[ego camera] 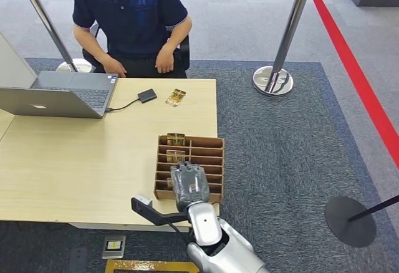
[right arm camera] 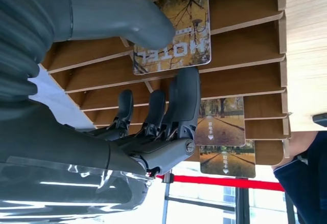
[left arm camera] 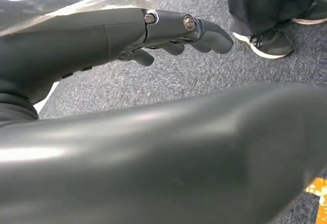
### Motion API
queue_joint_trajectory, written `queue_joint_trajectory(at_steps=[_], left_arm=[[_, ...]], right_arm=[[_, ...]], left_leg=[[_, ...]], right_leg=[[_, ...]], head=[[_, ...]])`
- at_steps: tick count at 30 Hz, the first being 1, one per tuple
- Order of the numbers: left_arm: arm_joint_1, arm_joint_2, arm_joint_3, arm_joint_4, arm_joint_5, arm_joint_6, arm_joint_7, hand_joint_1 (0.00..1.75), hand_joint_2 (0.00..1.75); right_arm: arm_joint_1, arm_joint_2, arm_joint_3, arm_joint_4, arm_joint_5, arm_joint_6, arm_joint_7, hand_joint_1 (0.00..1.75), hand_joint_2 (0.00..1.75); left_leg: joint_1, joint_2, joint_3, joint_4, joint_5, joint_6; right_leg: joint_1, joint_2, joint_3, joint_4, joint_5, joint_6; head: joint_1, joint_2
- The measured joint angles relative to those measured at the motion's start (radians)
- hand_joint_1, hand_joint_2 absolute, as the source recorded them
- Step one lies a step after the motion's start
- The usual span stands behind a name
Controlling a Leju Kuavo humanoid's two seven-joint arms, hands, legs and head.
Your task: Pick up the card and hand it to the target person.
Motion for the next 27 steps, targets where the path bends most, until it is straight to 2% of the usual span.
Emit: queue_joint_trajectory(at_steps=[3, 5, 27], left_arm=[[0.000, 0.000, 0.001, 0.000, 0.001, 0.001, -0.003, 0.00, 0.00], [0.000, 0.000, 0.001, 0.000, 0.001, 0.001, -0.004, 0.00, 0.00], [0.000, 0.000, 0.001, 0.000, 0.002, 0.005, -0.009, 0.00, 0.00]], right_arm=[[-0.001, 0.000, 0.003, 0.003, -0.002, -0.005, -0.002, 1.21, 1.75], [-0.001, -0.001, 0.006, 0.004, -0.003, -0.008, -0.003, 1.27, 1.75], [-0.003, -0.001, 0.016, 0.008, -0.016, -0.011, -0.008, 1.32, 1.75]], left_leg=[[0.000, 0.000, 0.000, 0.000, 0.000, 0.000], [0.000, 0.000, 0.000, 0.000, 0.000, 0.000], [0.000, 0.000, 0.000, 0.000, 0.000, 0.000]], right_leg=[[0.000, 0.000, 0.000, 0.000, 0.000, 0.000], [0.000, 0.000, 0.000, 0.000, 0.000, 0.000], [0.000, 0.000, 0.000, 0.000, 0.000, 0.000]], head=[[0.000, 0.000], [0.000, 0.000], [0.000, 0.000]])
